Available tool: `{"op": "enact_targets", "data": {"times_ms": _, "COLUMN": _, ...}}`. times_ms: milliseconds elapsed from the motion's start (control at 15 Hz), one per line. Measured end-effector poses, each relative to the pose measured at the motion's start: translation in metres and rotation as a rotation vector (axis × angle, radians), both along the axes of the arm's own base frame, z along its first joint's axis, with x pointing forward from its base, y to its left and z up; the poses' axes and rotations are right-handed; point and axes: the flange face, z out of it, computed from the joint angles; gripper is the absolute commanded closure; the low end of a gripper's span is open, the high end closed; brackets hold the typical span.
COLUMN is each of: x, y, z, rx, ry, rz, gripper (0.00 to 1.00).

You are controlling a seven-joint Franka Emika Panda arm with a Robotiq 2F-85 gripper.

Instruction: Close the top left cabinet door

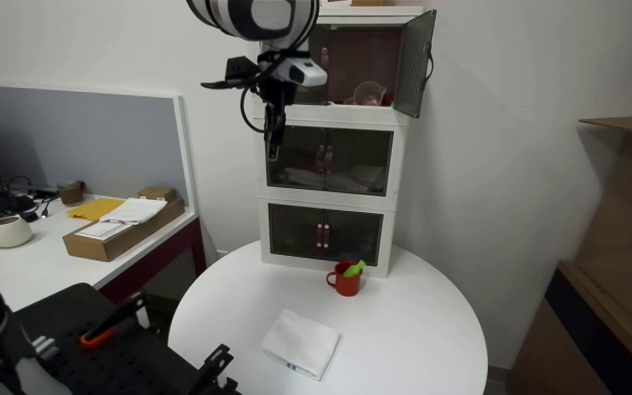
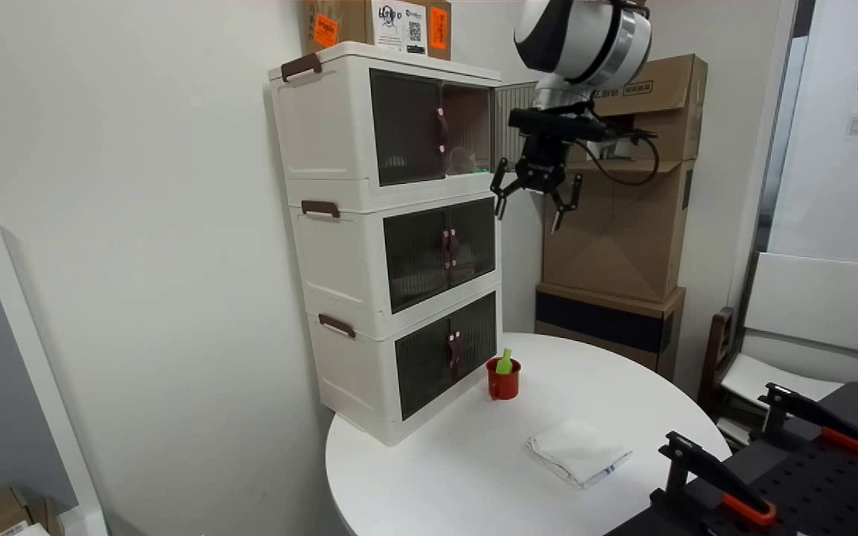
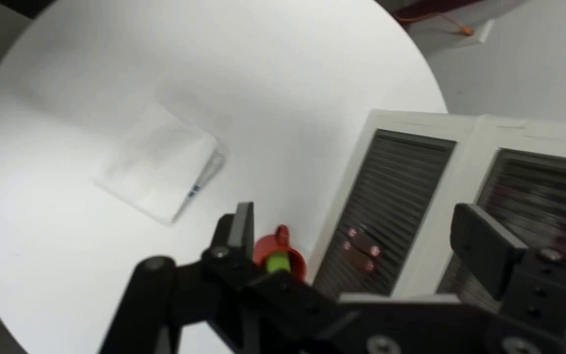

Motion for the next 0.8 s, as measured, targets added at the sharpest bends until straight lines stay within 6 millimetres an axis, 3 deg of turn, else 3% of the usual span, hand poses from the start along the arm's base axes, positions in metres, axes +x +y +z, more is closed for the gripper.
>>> {"op": "enact_targets", "data": {"times_ms": 200, "x": -0.026, "y": 0.001, "z": -0.038, "rx": -0.07, "ry": 0.14, "rz": 0.093, "gripper": 0.0}}
{"op": "enact_targets", "data": {"times_ms": 467, "x": -0.069, "y": 0.031, "z": -0.073, "rx": -0.185, "ry": 0.249, "rz": 0.28, "gripper": 0.0}}
{"op": "enact_targets", "data": {"times_ms": 600, "x": -0.095, "y": 0.044, "z": -0.079, "rx": -0.249, "ry": 0.268, "rz": 0.377, "gripper": 0.0}}
{"op": "enact_targets", "data": {"times_ms": 800, "x": -0.126, "y": 0.052, "z": -0.073, "rx": -0.355, "ry": 0.257, "rz": 0.504, "gripper": 0.0}}
